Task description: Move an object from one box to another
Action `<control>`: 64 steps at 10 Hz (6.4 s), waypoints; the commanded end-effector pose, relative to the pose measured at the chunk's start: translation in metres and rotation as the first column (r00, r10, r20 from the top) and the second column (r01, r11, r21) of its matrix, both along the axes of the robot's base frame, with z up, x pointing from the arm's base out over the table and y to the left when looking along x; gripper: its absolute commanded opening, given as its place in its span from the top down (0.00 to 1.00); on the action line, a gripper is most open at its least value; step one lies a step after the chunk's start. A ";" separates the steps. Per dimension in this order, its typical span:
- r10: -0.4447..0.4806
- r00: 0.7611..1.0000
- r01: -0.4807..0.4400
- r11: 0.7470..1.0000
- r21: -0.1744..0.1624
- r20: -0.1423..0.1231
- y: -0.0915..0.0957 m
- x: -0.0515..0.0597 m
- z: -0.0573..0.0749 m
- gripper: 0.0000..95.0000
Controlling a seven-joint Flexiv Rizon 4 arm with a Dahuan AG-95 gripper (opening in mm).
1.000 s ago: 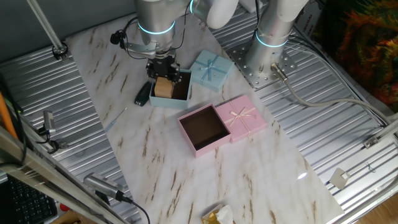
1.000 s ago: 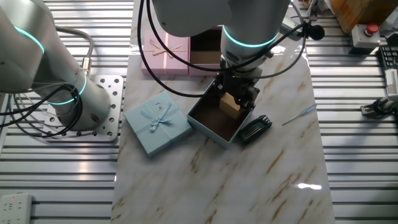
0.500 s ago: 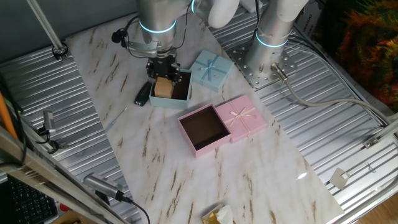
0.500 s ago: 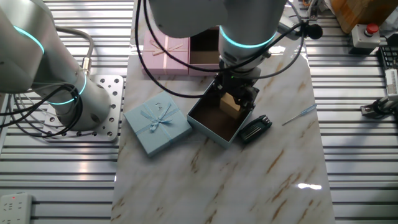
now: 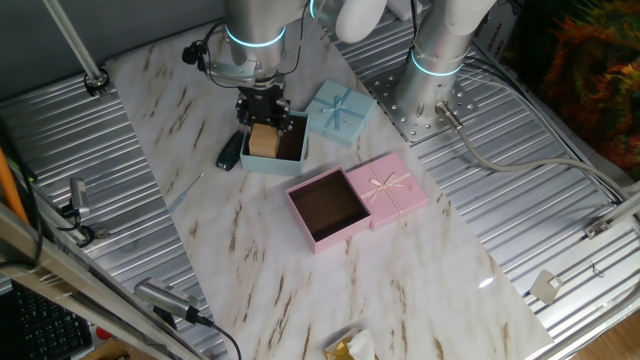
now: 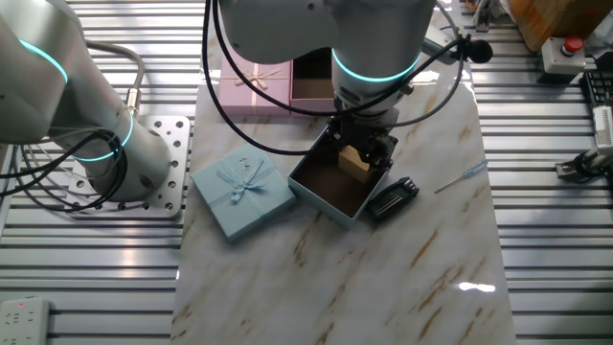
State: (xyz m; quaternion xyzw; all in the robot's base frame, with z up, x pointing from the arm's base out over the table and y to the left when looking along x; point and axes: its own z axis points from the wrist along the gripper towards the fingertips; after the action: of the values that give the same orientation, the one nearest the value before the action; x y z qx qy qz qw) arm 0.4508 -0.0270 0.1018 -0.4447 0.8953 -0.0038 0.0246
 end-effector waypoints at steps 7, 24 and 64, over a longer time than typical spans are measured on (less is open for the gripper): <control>-0.024 1.000 0.024 1.000 -0.008 0.001 0.000 0.000 0.000 1.00; -0.030 0.999 0.030 0.999 -0.018 -0.029 0.000 0.018 -0.008 1.00; -0.061 0.997 0.061 0.998 -0.010 -0.054 -0.002 0.021 -0.027 1.00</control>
State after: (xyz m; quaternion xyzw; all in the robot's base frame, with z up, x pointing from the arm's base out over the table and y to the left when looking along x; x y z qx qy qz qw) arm 0.4715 -0.0286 0.0750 -0.4172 0.9088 0.0037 -0.0021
